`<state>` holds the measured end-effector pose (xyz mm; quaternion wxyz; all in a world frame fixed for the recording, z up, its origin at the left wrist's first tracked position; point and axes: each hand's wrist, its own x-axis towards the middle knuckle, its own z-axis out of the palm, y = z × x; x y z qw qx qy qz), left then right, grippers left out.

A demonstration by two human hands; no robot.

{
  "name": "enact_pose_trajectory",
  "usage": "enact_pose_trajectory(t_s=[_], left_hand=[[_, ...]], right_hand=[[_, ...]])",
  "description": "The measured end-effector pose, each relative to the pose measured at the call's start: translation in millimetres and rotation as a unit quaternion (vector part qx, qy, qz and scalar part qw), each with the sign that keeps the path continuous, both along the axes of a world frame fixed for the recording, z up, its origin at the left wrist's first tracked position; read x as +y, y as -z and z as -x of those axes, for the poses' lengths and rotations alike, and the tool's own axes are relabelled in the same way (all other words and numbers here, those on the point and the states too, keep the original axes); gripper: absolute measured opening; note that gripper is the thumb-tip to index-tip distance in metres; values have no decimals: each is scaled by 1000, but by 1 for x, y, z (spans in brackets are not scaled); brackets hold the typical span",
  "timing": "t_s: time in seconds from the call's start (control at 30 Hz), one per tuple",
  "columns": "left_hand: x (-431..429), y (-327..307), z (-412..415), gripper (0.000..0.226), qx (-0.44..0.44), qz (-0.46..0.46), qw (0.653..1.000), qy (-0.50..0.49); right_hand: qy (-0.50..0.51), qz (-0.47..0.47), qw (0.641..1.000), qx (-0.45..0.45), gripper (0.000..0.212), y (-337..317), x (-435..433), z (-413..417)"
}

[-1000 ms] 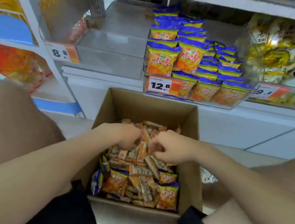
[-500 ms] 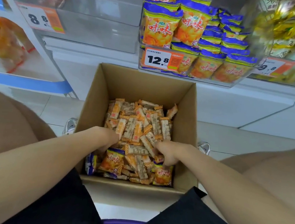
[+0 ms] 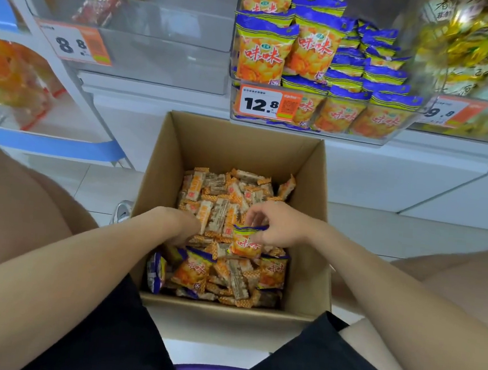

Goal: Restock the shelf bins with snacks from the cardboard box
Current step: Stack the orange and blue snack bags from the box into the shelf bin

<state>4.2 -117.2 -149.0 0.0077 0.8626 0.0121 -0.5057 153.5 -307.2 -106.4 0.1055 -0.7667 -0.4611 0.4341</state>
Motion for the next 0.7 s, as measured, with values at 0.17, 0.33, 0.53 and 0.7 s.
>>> enact_pose_trajectory(t_s=[0.17,0.33,0.53,0.7], left_hand=[[19,-26,-22,7,-187,142,952,-199],[16,-57,-28,8,-296,264,856,-330],[7,-90,-28,19,-337,329,750,-464],[5,-136,-34,39,-325,444,685,-478]], right_hand=[[92,-89,992,-14,36,-26,9,4],[139,-107,981,-81,32,-36,8,-13],[267,-171,948,-4,53,-46,4,-19],[397,-302,867,10,33,-79,7,-21]])
